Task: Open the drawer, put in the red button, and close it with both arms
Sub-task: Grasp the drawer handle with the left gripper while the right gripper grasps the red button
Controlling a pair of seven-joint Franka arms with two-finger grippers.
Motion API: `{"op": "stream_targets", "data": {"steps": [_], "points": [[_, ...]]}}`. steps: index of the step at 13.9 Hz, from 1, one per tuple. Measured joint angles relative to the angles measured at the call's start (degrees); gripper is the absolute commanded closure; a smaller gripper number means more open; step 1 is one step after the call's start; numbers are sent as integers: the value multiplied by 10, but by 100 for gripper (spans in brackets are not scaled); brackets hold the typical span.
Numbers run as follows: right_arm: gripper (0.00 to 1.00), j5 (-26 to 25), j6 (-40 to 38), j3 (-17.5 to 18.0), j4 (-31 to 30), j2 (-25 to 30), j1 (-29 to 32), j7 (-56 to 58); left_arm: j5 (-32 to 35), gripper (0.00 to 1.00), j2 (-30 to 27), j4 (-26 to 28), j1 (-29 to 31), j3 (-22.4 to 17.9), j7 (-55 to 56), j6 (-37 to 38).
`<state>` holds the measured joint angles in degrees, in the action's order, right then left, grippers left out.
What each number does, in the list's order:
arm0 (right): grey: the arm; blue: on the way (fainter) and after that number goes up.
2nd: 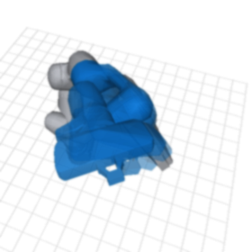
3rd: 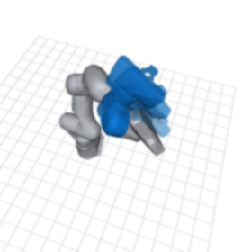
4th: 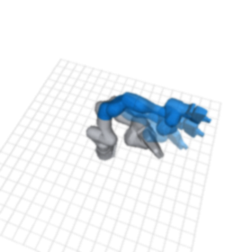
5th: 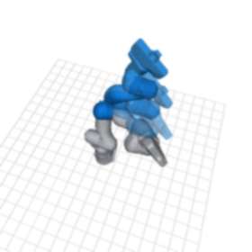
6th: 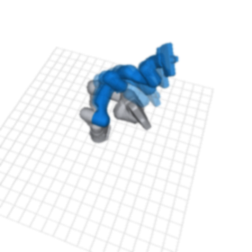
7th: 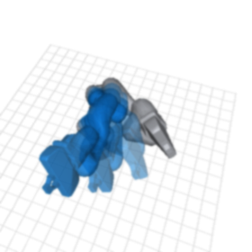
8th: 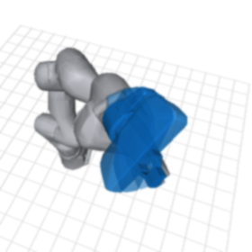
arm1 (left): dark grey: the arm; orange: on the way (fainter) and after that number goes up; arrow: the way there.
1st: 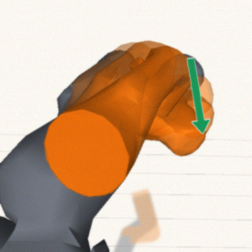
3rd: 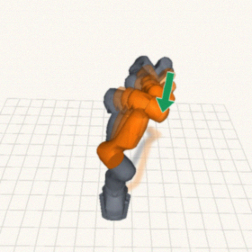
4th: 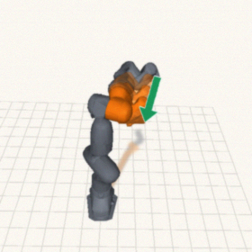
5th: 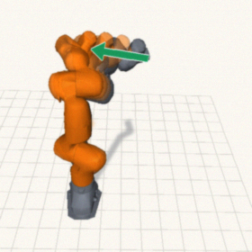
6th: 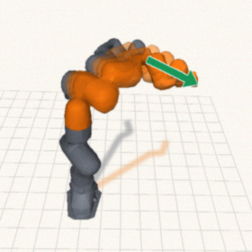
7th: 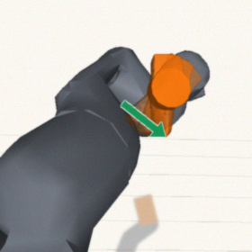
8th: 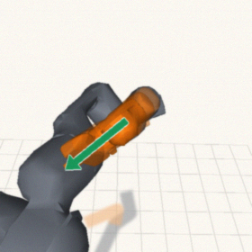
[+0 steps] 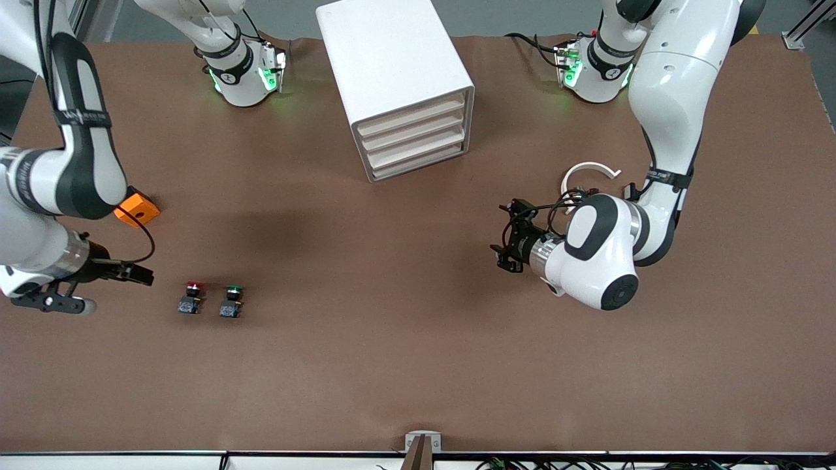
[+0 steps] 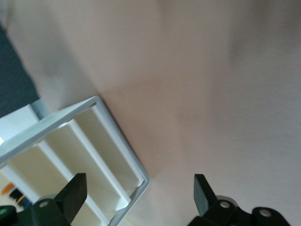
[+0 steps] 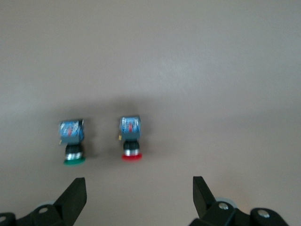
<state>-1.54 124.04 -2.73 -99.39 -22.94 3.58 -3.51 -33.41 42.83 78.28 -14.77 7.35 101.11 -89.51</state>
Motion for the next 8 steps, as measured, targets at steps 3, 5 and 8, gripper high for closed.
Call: {"op": "stream_targets", "data": {"steps": [3, 5, 8], "points": [[0, 0, 86, -1, -18, -34, 4, -5, -46, 0, 17, -1, -9, 0, 58, 46], [0, 3, 142, -2, -23, -64, 9, -14, -74, 0, 26, -1, -15, 0, 97, 74], [0, 3, 189, -1, -25, -111, 11, -36, -112, 0, 38, -1, -22, 0, 156, 116]]}}
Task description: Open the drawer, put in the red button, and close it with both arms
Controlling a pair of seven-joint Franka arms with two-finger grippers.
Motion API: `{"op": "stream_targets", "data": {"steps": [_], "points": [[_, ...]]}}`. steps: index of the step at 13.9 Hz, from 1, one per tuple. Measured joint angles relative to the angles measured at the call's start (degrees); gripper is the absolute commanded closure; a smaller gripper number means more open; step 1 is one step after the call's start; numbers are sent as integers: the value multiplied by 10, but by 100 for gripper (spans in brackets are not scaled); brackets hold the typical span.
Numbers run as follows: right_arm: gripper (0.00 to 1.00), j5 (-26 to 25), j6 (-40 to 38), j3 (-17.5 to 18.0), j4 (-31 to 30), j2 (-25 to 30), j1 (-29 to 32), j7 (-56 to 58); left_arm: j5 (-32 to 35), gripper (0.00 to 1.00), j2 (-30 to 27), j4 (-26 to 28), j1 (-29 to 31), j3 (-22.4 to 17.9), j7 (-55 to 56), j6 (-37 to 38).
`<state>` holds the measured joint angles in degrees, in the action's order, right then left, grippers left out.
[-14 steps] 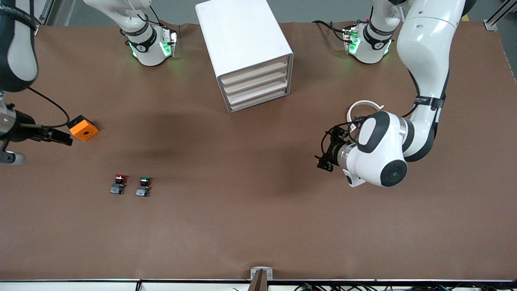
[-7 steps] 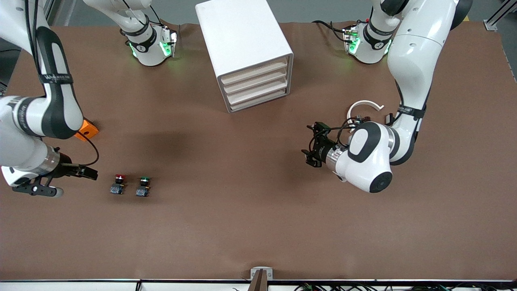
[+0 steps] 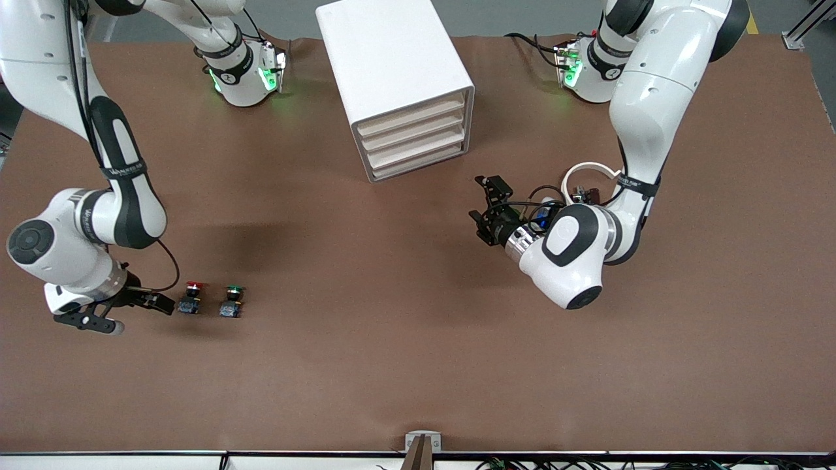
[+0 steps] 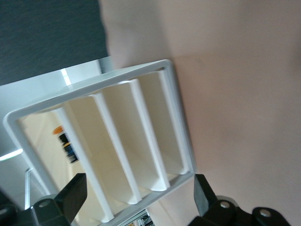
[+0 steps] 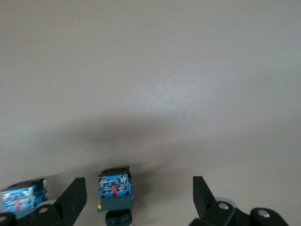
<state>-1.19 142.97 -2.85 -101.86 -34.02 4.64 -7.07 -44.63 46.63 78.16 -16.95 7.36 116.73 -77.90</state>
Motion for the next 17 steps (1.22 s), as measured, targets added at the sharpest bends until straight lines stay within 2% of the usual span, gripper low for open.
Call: {"op": "stream_targets", "data": {"steps": [1, 2, 4, 6, 7, 17], "points": [[0, 0, 4, 1, 0, -8, -1, -1, -4, 0, 5, 0, -4, 0, 14, 11], [0, 0, 4, 2, 0, -12, -2, -1, -5, 5, 8, 0, -10, 0, 26, 19], [0, 0, 6, 4, 0, -18, -3, -1, -6, 28, 12, 0, -24, 0, 41, 34], [0, 0, 8, 5, 0, -21, -4, -1, -6, 40, 15, 4, -34, 0, 49, 46], [0, 0, 8, 5, 0, -23, -4, -1, -6, 50, 17, 10, -39, 0, 49, 50], [0, 13, 12, 5, 0, -43, -5, -15, -47, 51, 23, 70, -85, 0, 49, 81]]}}
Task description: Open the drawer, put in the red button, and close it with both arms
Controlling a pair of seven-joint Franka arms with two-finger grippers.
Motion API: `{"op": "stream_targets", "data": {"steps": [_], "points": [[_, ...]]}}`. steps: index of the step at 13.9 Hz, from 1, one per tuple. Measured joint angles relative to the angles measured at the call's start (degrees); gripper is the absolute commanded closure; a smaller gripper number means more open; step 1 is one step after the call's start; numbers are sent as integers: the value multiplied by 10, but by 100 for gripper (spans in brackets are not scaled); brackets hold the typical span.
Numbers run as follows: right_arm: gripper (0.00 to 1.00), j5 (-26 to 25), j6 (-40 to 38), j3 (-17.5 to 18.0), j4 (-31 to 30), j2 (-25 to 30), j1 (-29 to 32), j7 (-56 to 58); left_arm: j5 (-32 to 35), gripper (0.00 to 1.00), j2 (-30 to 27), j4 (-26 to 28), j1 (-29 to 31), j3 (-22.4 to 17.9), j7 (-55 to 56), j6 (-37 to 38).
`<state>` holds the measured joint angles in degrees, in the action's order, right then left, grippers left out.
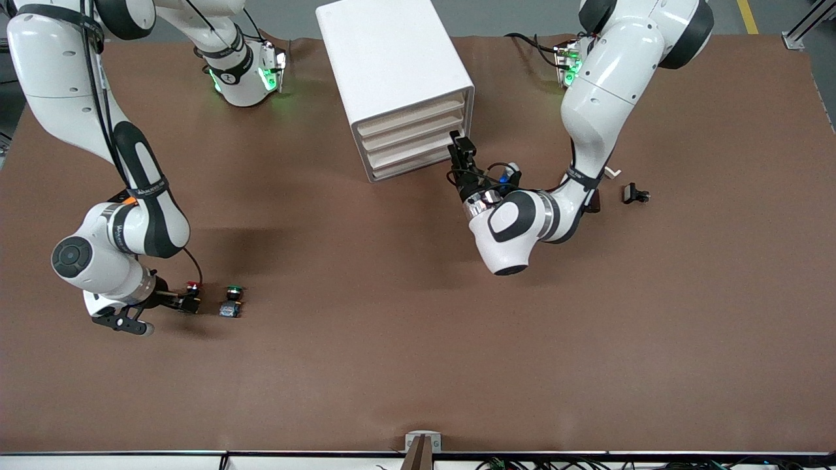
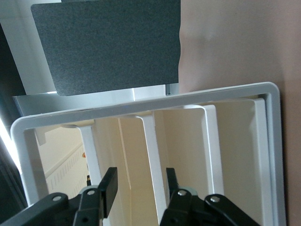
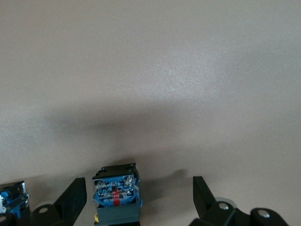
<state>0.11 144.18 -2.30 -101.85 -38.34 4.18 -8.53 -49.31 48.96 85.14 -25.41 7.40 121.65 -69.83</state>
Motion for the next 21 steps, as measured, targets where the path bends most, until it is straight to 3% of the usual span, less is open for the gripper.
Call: {"op": "stream_targets", "data": {"steps": [5, 6, 7, 9, 11, 12, 16, 18, 21], "points": [[0, 1, 0, 2, 0, -6, -3, -7, 0, 51, 5, 6, -9, 0, 0, 0], [6, 1, 0, 2, 0, -6, -4, -12, 0, 51, 7, 7, -12, 0, 0, 0], [23, 1, 0, 2, 0, -6, -6, -13, 0, 52, 8, 8, -16, 0, 0, 0], [73, 1, 0, 2, 0, -6, -9, -16, -1, 52, 9, 10, -28, 0, 0, 0], [100, 1, 0, 2, 0, -6, -10, -18, -5, 53, 9, 15, -38, 0, 0, -1], [100, 1, 0, 2, 0, -6, -10, -19, -6, 54, 9, 20, -41, 0, 0, -2], [100, 2, 0, 2, 0, -6, -10, -20, -8, 85, 9, 38, -52, 0, 0, -3], [100, 2, 0, 2, 0, -6, -10, -20, -8, 96, 9, 38, -54, 0, 0, -3], [100, 2, -17, 2, 4, -6, -10, -22, -8, 100, 9, 39, -53, -1, 12, -2]]}}
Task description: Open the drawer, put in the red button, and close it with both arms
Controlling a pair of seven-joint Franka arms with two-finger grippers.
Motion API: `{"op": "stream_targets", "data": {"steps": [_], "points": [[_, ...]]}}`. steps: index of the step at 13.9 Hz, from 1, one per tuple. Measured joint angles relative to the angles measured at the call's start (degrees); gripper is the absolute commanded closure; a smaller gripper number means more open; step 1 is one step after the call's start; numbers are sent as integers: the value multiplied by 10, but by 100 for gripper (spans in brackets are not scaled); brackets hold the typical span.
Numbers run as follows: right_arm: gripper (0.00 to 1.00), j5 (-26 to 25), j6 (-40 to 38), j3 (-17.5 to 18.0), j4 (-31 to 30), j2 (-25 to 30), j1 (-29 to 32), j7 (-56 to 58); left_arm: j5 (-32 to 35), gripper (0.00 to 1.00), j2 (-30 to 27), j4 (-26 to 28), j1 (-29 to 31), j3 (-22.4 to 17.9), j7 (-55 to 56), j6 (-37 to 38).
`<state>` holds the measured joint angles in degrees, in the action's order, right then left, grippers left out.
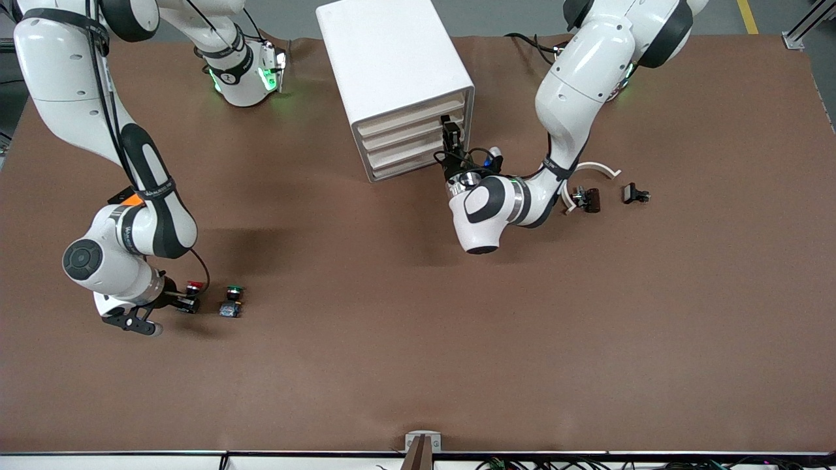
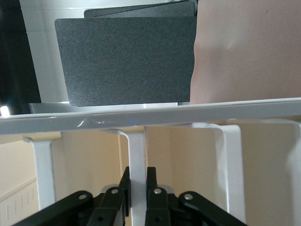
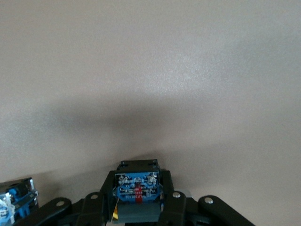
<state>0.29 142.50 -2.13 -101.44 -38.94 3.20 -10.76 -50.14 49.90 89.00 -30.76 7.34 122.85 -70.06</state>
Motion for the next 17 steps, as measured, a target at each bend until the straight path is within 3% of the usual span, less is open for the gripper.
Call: {"op": "stream_targets", "data": {"steps": [4, 8, 17], "points": [[100, 0, -49, 0, 19, 13, -4, -21, 0, 100, 0, 0, 0, 0, 0, 0], [100, 1, -144, 2, 60, 39, -16, -72, -1, 99, 0, -3, 5, -2, 0, -1], [100, 43, -267, 8, 66, 138, -133, -314, -1, 97, 0, -27, 75, -6, 0, -5]]}}
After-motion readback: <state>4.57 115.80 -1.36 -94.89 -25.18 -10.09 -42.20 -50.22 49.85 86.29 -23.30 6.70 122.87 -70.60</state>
